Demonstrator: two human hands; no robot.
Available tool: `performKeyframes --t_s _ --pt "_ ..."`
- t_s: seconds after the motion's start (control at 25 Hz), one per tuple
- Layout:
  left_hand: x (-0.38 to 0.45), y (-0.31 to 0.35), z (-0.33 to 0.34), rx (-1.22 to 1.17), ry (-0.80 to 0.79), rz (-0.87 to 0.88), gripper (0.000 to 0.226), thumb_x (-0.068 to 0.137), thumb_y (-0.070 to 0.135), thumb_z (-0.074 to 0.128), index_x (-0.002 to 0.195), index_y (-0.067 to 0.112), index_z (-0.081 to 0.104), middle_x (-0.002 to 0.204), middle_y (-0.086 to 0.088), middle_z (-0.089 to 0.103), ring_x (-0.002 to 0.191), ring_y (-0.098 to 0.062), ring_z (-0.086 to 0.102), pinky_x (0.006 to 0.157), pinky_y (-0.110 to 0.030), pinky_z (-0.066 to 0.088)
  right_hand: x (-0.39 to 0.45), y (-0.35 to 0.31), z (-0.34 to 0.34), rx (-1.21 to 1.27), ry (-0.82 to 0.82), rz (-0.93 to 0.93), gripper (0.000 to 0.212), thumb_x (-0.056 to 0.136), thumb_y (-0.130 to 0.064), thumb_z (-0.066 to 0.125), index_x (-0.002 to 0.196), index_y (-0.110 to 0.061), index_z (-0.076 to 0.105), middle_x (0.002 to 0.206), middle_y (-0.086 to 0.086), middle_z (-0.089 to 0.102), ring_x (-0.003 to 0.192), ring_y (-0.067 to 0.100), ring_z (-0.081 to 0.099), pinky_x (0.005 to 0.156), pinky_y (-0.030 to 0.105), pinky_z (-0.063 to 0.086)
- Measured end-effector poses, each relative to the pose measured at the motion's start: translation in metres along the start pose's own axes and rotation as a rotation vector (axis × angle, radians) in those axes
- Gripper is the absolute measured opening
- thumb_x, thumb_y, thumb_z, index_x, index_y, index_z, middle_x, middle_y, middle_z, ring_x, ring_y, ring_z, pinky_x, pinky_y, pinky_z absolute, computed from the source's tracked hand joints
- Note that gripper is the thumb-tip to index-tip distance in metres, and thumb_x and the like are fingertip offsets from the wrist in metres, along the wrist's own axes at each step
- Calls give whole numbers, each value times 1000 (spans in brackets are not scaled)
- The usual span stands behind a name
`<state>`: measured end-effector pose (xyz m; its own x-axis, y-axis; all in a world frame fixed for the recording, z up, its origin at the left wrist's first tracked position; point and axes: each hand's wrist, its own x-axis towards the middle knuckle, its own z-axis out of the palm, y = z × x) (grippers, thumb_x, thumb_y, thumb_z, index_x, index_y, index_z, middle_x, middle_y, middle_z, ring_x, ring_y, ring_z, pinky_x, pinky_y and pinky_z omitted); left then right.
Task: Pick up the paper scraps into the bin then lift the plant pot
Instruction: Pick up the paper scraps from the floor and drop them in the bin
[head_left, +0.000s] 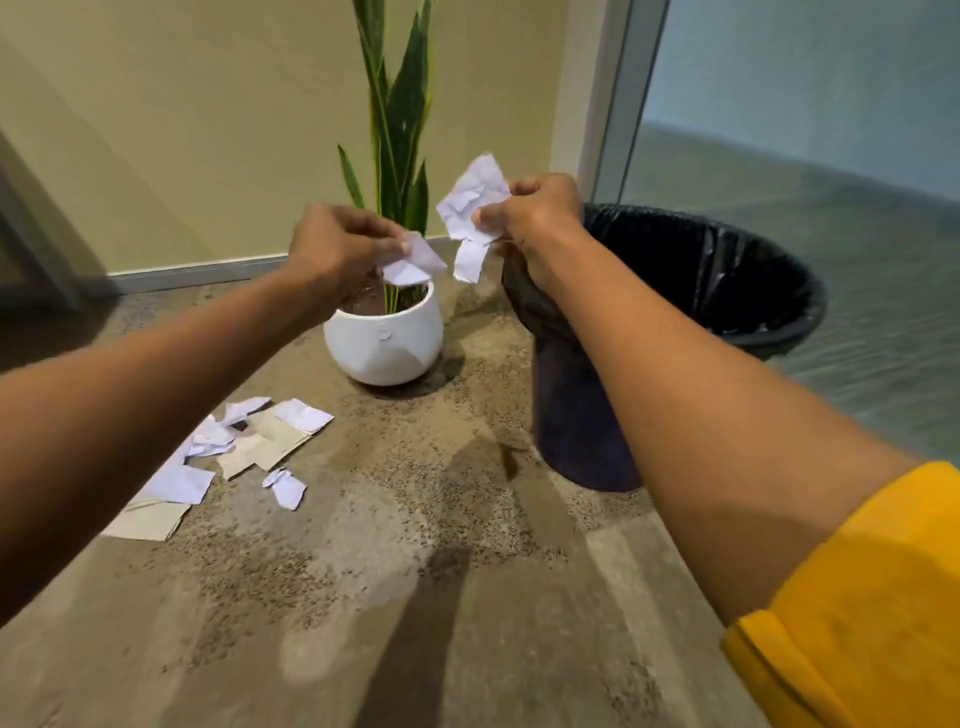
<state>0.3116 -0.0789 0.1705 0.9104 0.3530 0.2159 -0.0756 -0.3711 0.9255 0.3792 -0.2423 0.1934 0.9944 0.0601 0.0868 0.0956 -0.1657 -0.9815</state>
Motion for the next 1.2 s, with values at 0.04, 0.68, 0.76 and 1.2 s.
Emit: performKeyframes --t_s 0.04,0.68,0.76,1.2 --pt "3 15 9 -22 -7 26 13 77 2 70 73 13 66 72 -5 64 65 -14 61 53 -17 52 3 -3 -10 -9 60 -5 22 70 3 75 78 -13 62 97 8 69 77 20 67 53 23 54" --pt "5 62 98 -255 -179 -115 22 85 0 62 106 -4 58 89 -14 60 70 -18 67 66 -21 60 27 13 -87 -287 290 104 27 74 -7 77 97 0 66 101 17 69 57 21 62 41 24 42" --pt "2 61 94 -244 -175 -106 20 87 -2 58 107 -3 58 90 -13 59 73 -18 67 69 -22 60 23 8 -80 -297 247 31 20 77 -4 72 96 -1 69 98 16 70 52 16 59 40 22 41" --pt "-16 -37 -27 -45 2 -231 14 89 -5 53 82 5 61 77 -11 58 69 -17 60 58 -23 59 -40 33 53 -480 -331 -286 3 84 -8 68 87 -8 70 88 5 70 63 8 61 54 16 46"
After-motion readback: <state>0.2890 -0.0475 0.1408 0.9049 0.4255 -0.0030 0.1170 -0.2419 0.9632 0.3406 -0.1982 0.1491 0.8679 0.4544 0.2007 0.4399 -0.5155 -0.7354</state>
